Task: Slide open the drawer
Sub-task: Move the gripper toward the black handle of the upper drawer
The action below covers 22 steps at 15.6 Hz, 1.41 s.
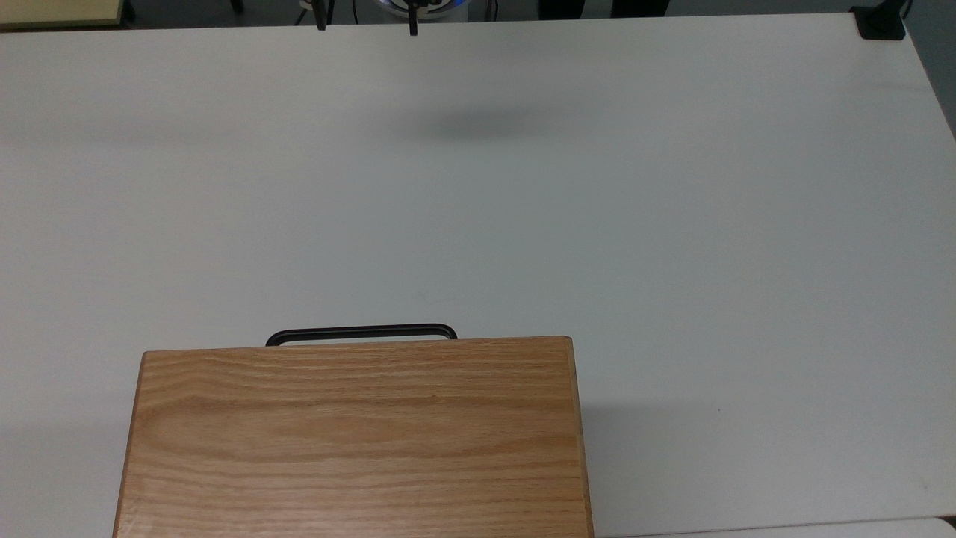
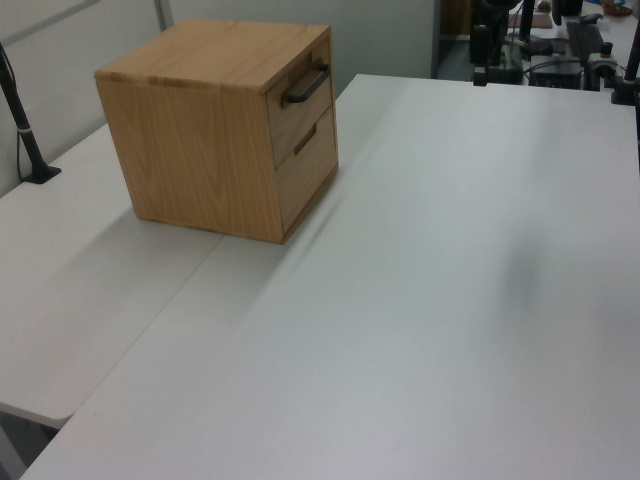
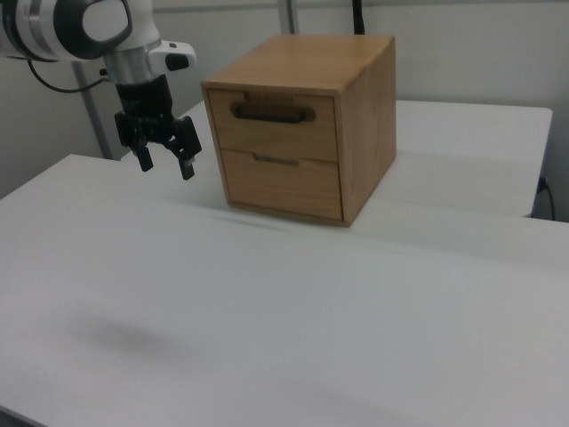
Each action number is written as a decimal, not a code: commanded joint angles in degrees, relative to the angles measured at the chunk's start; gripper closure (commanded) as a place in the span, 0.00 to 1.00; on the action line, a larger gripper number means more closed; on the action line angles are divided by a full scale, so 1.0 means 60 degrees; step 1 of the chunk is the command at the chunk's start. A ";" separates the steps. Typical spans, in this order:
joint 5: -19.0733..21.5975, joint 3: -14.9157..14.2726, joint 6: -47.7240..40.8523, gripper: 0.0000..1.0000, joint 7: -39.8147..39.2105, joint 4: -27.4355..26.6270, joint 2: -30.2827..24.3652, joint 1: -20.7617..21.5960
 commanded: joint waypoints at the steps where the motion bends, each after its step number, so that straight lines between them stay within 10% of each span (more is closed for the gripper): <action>1: 0.0115 0.0016 0.0252 0.00 -0.0008 -0.0220 -0.0077 -0.0031; 12: 0.0143 -0.0072 -0.0011 0.00 0.0515 0.0264 0.0231 -0.0134; 22: 0.0246 -0.0102 0.1113 0.00 0.6721 0.0996 0.1271 -0.0237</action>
